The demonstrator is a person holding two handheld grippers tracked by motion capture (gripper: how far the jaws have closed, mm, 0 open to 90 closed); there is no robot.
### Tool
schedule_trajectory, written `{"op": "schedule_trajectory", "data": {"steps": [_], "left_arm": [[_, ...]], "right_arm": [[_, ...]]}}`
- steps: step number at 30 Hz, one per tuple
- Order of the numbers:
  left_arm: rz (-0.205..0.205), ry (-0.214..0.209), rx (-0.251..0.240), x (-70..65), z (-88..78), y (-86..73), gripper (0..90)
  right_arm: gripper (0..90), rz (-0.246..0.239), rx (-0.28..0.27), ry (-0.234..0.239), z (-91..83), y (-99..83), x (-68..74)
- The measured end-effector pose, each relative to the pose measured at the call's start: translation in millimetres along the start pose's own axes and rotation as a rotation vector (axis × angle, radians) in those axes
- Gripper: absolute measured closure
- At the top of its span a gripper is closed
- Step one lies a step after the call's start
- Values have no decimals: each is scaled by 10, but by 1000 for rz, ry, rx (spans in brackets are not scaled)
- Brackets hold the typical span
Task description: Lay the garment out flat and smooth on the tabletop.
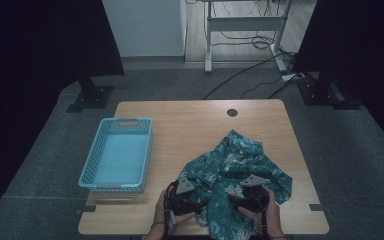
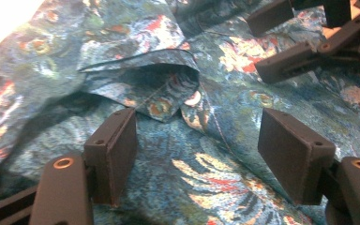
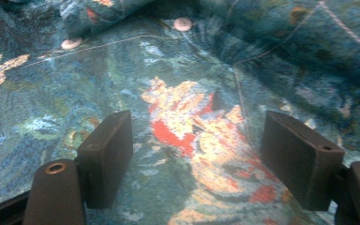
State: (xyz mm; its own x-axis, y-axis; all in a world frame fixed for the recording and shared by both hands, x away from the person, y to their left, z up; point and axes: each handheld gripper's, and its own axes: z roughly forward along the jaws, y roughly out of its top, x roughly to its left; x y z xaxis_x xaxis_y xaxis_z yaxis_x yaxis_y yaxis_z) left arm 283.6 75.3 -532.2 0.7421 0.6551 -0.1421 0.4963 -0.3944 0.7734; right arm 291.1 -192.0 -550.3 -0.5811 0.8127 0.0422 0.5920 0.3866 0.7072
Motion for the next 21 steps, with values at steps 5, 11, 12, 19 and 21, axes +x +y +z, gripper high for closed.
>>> {"op": "schedule_trajectory", "data": {"steps": [5, 11, 12, 19, 21], "left_arm": [[-9, 11, -16, 39, -47, 11, 289], [-39, 27, -39, 121, -90, 16, 304], [-48, 27, -42, 138, -93, 17, 305], [-58, 40, -64, 198, -135, 62, 311], [-61, 45, -72, 230, -137, 95, 315]], "right_arm": [[245, -22, 7, -4, 23, 2, 70], [250, -36, 1, -16, 25, -15, 92], [252, -44, 3, -11, 19, -20, 94], [262, -52, -12, 0, 0, -57, 91], [262, -53, -13, 1, 0, -57, 91]]}}
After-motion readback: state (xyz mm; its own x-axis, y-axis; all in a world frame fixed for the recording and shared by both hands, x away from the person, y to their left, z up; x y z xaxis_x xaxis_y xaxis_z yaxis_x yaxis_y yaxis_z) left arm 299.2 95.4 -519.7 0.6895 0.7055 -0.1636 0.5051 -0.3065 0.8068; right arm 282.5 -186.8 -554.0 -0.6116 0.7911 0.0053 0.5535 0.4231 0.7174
